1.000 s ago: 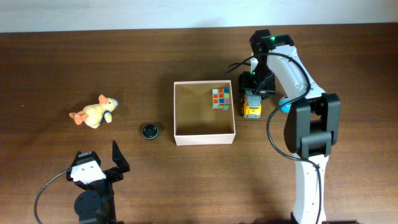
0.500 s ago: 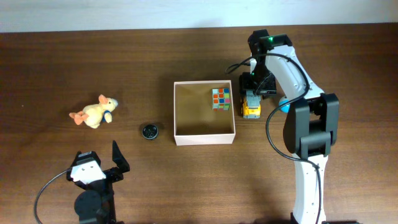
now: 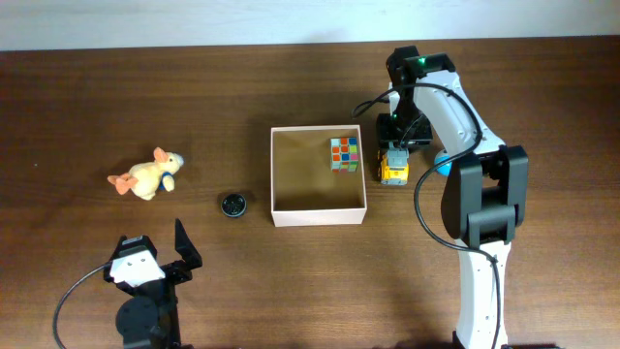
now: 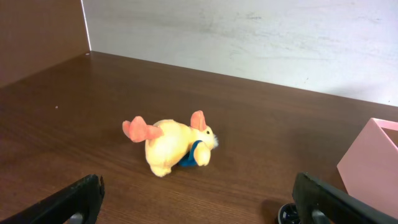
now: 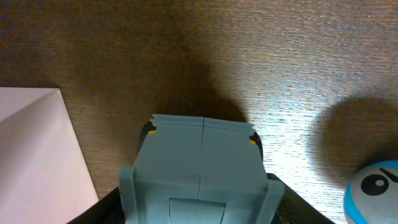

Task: Pack container
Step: 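Lower the right gripper onto the dump truck and close on it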

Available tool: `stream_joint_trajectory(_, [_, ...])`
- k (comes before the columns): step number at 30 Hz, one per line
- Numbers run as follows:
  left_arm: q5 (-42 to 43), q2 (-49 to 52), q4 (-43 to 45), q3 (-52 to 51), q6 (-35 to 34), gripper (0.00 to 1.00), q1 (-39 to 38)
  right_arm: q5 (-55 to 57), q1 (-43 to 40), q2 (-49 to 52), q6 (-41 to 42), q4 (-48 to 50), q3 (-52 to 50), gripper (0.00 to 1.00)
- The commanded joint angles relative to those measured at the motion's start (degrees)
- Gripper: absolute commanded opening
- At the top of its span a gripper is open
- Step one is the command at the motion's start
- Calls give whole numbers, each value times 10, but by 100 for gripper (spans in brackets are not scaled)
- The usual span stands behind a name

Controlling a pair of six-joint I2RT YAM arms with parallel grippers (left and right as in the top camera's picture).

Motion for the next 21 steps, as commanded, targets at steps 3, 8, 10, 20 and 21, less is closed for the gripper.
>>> stream_joint_trajectory(3, [10,-1,2,-5,1,99,3,7,-3,-3,-5,0,-6,56])
stream_joint_trajectory(8, [10,-1,2,-5,1,99,3,7,-3,-3,-5,0,-6,51])
stream_joint_trajectory(10, [10,-1,2,-5,1,99,3,7,-3,-3,-5,0,-6,51])
stream_joint_trajectory(20, [10,-1,2,-5,1,99,3,7,-3,-3,-5,-1,-6,50])
stream_joint_trajectory(21, [10,-1,2,-5,1,99,3,7,-3,-3,-5,-2,-6,49])
